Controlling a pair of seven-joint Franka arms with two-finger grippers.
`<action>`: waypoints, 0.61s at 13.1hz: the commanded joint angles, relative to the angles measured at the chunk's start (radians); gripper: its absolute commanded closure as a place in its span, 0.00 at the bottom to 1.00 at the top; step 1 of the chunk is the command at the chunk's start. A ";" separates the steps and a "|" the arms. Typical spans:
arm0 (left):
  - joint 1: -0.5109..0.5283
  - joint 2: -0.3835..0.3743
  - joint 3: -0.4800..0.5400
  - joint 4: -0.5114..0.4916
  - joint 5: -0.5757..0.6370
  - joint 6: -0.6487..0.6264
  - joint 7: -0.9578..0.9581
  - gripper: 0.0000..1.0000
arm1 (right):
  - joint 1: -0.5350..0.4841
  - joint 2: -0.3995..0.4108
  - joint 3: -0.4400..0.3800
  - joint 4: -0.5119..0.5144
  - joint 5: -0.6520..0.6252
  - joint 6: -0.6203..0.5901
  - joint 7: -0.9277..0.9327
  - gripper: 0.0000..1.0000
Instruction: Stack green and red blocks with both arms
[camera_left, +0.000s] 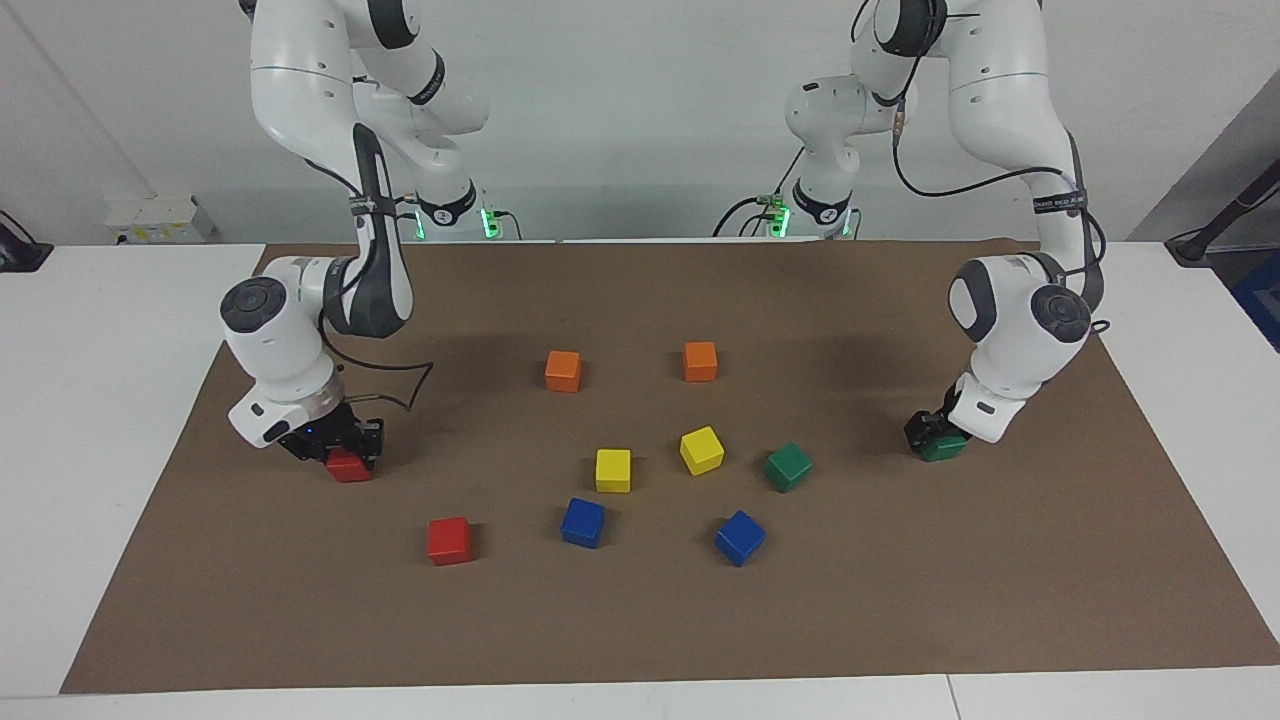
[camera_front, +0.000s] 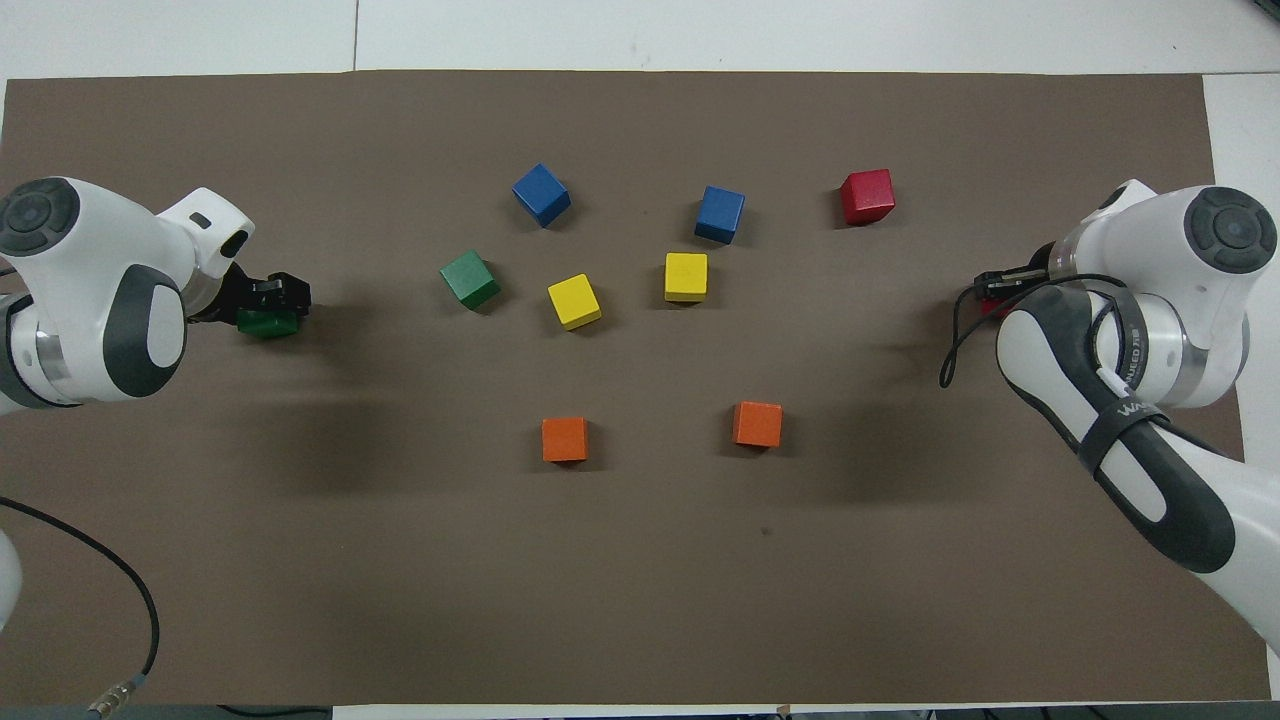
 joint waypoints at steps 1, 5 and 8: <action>-0.055 0.031 -0.005 0.205 -0.008 -0.203 -0.063 0.00 | -0.019 -0.016 0.013 -0.018 -0.003 0.024 0.021 1.00; -0.222 0.097 -0.005 0.375 -0.032 -0.306 -0.509 0.00 | -0.018 -0.011 0.013 0.004 -0.001 0.014 0.020 0.00; -0.348 0.193 0.006 0.456 -0.011 -0.250 -0.721 0.00 | 0.040 0.012 0.010 0.195 -0.013 -0.198 0.024 0.00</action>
